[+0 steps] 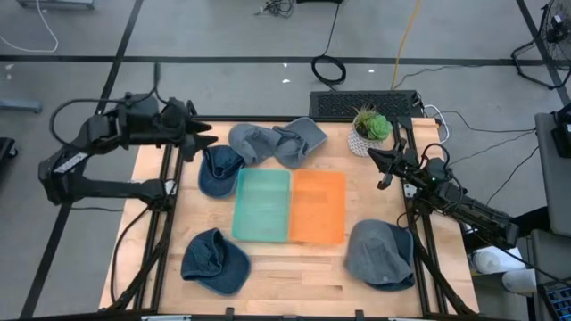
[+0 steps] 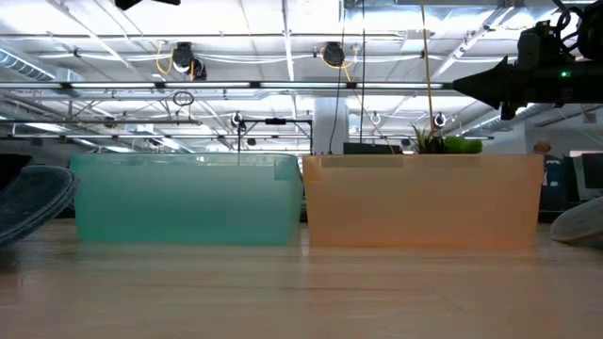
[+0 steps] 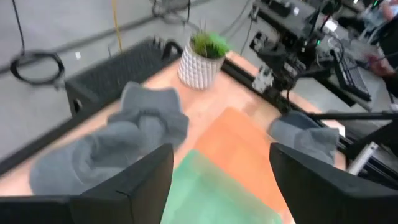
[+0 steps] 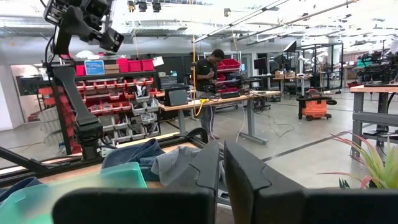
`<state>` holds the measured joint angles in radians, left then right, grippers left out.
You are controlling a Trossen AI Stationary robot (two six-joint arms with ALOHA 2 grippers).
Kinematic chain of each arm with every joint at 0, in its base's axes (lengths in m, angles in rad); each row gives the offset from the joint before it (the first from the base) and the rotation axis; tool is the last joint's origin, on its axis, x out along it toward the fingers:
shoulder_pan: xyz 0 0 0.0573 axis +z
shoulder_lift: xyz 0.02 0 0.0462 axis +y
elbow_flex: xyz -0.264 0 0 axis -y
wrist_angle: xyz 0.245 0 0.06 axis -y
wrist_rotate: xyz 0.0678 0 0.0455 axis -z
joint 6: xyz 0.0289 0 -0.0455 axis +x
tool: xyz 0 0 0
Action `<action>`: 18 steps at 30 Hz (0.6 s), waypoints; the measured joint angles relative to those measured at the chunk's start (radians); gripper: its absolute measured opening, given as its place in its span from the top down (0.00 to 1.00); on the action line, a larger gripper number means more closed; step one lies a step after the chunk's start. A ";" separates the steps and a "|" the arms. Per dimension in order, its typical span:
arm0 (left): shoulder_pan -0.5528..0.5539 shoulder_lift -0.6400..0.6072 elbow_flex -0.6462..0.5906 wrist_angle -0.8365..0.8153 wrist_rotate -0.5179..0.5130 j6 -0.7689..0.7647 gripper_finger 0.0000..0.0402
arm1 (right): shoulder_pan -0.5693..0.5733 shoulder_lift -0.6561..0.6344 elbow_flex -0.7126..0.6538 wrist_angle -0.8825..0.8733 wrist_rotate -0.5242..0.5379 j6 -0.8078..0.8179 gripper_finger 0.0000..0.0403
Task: Pick & Place hat
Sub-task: Put the top blue cap into the orange bin
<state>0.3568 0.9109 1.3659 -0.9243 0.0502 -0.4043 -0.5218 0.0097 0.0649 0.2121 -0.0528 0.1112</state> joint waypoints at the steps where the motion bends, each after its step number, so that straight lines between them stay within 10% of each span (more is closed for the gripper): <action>1: -0.009 0.018 0.020 -0.020 0.000 -0.012 0.33 | 0.000 0.000 0.000 0.000 0.000 0.000 0.96; 18: -0.024 0.117 0.085 -0.410 -0.056 -0.326 0.37 | 0.000 0.000 0.000 0.000 0.000 0.000 0.96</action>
<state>0.3330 1.0276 1.4509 -1.3341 -0.0054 -0.7307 -0.5217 0.0097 0.0650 0.2123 -0.0528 0.1112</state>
